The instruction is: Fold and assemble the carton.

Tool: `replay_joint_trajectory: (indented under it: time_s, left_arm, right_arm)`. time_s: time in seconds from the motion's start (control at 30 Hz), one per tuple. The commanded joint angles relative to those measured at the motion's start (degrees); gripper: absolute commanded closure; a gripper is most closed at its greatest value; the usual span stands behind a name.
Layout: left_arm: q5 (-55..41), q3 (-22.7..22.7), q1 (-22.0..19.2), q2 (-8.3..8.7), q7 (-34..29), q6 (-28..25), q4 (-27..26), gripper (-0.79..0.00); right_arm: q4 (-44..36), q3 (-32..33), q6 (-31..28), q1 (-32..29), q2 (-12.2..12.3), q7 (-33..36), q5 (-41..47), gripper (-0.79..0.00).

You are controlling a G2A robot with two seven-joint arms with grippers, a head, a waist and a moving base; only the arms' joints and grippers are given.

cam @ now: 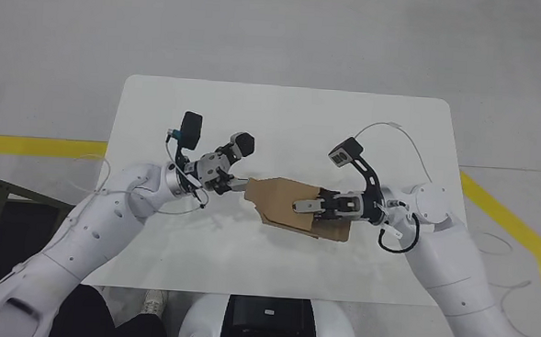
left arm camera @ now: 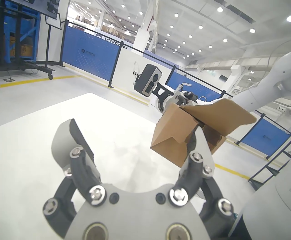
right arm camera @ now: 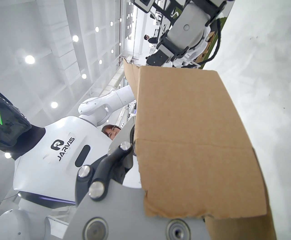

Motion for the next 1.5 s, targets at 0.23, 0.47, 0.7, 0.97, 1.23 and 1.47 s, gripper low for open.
replay_joint_trajectory:
  time_s: [0.23,0.47,0.7,0.97,1.23,1.47]
  left_arm:
    - [-2.23,-0.38,0.04,-0.70,-3.69,0.00,-0.59,-0.785]
    - [-3.04,0.45,0.11,-0.96,-6.85,0.00,-2.72,-0.785]
    - [-2.15,1.19,-1.09,-1.24,-8.07,0.00,-3.56,-0.785]
    - [-1.38,1.71,-1.97,-1.85,-7.68,0.00,-2.92,-0.785]
    - [-0.83,1.92,-2.46,-2.30,-7.45,0.00,-2.39,-0.785]
    - [0.13,1.49,-2.28,-2.40,-7.14,0.00,-1.76,-0.785]
  right_arm:
    - [-0.39,-0.58,-0.14,0.21,-0.05,0.49,0.16,0.000]
    - [-0.21,-0.42,-0.42,0.32,-0.02,0.26,0.46,0.000]
    - [-0.76,-0.74,-0.41,0.26,-0.04,0.48,0.66,0.000]
    - [-1.40,-1.14,-0.48,0.38,-0.08,0.88,0.87,0.000]
    - [-1.65,-1.44,-0.39,0.43,-0.10,0.96,0.97,0.000]
    - [-1.44,-1.47,-0.57,0.46,-0.11,0.73,1.10,0.000]
